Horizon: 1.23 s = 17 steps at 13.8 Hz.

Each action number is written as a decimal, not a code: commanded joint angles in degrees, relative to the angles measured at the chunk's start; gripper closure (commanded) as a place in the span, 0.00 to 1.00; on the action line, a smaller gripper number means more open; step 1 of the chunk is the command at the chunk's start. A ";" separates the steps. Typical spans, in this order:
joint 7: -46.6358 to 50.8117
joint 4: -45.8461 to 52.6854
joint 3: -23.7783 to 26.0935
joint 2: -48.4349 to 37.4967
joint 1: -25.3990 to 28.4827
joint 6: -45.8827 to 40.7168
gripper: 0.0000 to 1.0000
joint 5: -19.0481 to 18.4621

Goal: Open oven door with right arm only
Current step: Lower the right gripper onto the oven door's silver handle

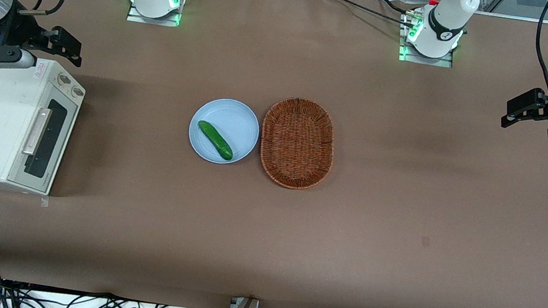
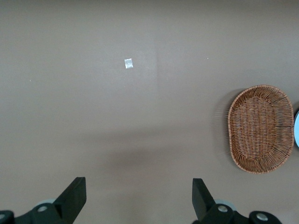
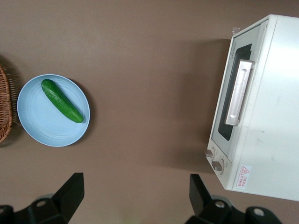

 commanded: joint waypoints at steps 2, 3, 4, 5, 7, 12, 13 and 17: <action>-0.87 -0.74 0.87 -0.24 -0.86 -0.38 0.00 -2.73; -0.78 -1.09 0.87 0.89 -0.86 0.32 0.02 -4.22; -0.96 -1.27 0.87 1.86 -0.86 1.63 0.12 -5.80; -1.04 -1.70 0.87 3.26 -0.86 3.47 0.22 -7.56; -0.96 -2.15 0.87 6.60 -0.86 6.90 0.62 -11.60; -1.04 -2.76 -2.99 16.00 -1.39 17.00 1.00 -18.02; -1.22 -2.76 -3.78 17.41 -1.48 18.85 1.00 -18.47; -4.38 -3.55 -5.81 18.92 -1.83 22.99 1.00 -20.41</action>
